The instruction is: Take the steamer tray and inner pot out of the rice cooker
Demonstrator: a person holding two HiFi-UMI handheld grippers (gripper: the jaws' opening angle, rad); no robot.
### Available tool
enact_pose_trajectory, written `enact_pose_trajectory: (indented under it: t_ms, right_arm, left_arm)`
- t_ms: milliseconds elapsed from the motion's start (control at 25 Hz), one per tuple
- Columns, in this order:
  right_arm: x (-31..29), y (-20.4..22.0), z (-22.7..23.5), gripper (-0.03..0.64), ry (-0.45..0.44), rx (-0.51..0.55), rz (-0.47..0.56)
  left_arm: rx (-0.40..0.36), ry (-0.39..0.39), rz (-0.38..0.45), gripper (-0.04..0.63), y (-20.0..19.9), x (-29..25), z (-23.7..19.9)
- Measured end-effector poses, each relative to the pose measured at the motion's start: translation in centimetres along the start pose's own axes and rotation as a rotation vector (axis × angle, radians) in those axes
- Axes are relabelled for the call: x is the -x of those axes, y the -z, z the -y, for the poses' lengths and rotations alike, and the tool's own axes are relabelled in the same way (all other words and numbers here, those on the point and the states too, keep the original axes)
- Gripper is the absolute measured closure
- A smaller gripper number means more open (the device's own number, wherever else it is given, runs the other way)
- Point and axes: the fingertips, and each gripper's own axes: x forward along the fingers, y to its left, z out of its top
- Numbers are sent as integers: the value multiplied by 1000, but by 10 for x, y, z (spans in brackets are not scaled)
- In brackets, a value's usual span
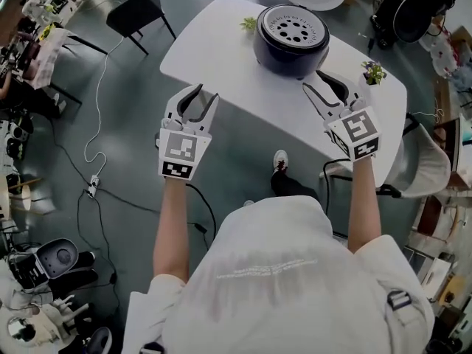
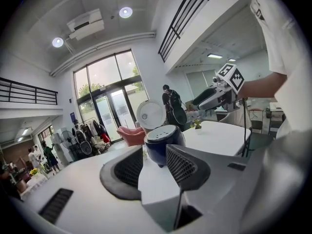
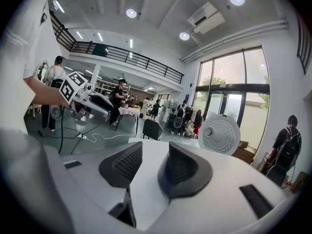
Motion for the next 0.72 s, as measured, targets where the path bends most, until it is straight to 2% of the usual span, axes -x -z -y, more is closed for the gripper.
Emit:
enact_pose_trajectory:
  t_ms: [320, 720]
  right_arm:
    - [-76, 38, 103, 436, -10, -82, 27]
    - [-101, 71, 185, 442, -16, -208, 24]
  left_arm:
    - [0, 14, -48, 431, -8, -123, -24]
    - [-35, 49, -127, 431, -43, -213, -28]
